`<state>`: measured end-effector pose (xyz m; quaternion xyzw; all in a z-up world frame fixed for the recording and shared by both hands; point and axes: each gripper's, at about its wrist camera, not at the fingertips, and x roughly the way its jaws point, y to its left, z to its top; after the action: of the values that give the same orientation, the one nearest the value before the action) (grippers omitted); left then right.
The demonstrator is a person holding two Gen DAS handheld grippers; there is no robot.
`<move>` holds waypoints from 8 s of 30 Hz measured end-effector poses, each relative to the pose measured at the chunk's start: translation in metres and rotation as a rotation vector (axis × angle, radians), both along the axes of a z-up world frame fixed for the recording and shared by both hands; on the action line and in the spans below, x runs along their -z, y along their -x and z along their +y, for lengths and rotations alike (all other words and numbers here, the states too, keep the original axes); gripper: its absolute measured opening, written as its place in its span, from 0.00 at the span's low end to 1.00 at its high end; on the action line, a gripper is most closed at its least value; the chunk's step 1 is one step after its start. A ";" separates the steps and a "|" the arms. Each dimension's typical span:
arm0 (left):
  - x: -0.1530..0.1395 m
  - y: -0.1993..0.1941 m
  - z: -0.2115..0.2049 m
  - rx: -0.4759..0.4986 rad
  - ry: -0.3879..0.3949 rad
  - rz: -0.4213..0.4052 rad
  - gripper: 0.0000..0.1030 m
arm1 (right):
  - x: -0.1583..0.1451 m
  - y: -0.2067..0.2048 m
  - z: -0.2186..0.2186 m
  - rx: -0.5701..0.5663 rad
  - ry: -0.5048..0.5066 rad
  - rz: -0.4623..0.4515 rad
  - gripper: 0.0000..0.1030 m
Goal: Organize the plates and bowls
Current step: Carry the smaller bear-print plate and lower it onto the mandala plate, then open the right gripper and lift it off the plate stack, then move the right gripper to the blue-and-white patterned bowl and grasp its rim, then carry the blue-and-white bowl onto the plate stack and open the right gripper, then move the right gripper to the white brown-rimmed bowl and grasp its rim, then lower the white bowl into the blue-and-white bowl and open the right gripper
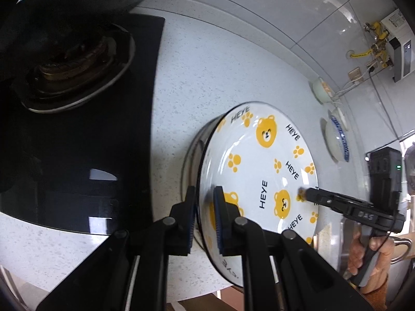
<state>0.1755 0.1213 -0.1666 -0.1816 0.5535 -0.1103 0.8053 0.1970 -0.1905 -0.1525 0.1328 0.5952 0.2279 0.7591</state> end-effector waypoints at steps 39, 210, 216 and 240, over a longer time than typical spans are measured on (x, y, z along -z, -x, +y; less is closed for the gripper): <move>-0.066 0.046 -0.019 0.030 -0.028 -0.290 0.22 | -0.063 0.061 -0.028 0.102 0.050 -0.254 0.54; 0.031 -0.340 -0.622 0.180 0.154 0.105 0.14 | 0.028 -0.280 -0.478 0.267 0.202 -0.126 0.11; 0.028 -0.321 -0.603 0.163 0.160 0.145 0.14 | 0.034 -0.271 -0.469 0.276 0.156 -0.092 0.10; -0.087 -0.093 -0.366 0.118 0.186 0.043 0.14 | -0.073 -0.042 -0.263 0.149 0.099 -0.228 0.10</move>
<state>0.2689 -0.2446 -0.0798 -0.2251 0.5678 -0.2044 0.7649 0.2394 -0.4536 -0.0799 0.1121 0.5041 0.1547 0.8423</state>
